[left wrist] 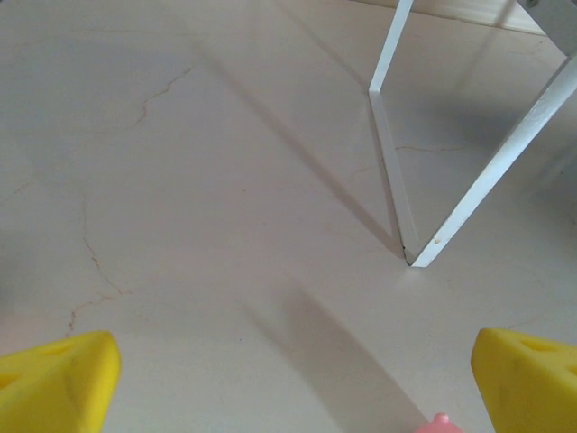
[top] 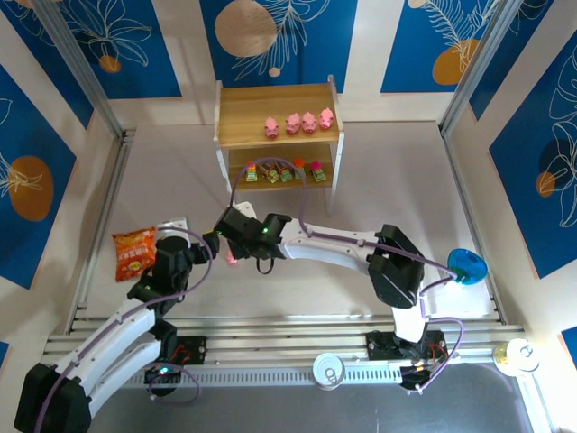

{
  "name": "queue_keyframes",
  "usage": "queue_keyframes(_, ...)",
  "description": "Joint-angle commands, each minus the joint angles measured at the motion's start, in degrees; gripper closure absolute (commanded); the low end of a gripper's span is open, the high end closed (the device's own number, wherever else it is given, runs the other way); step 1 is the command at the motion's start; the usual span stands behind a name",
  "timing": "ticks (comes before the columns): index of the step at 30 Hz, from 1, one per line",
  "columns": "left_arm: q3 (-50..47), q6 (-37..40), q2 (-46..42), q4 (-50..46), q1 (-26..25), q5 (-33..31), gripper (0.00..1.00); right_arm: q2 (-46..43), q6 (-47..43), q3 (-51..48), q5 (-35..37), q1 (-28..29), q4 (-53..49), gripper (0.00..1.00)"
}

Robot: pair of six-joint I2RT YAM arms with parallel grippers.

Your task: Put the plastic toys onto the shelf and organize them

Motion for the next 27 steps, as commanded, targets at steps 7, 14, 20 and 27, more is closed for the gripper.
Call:
queue_keyframes(7, -0.9, -2.4, -1.3, -1.8, 2.6, 1.7, 0.00, 6.5, 3.4, 3.4, -2.6, 1.5, 1.5, 0.50)
queue_keyframes(14, -1.6, -3.7, -2.7, -2.4, 4.2, 2.5, 0.00, 10.5, 4.0, 6.9, -3.7, 2.4, 1.3, 0.49)
queue_keyframes(20, -1.8, -4.4, -3.6, -3.0, 5.3, 3.0, 0.00, 13.5, 4.0, 9.8, -4.0, 2.5, 0.4, 0.49)
queue_keyframes(27, -2.2, -5.1, -4.7, -3.6, 6.1, 3.3, 0.00, 16.1, 4.4, 11.6, -4.2, 2.0, -0.6, 0.48)
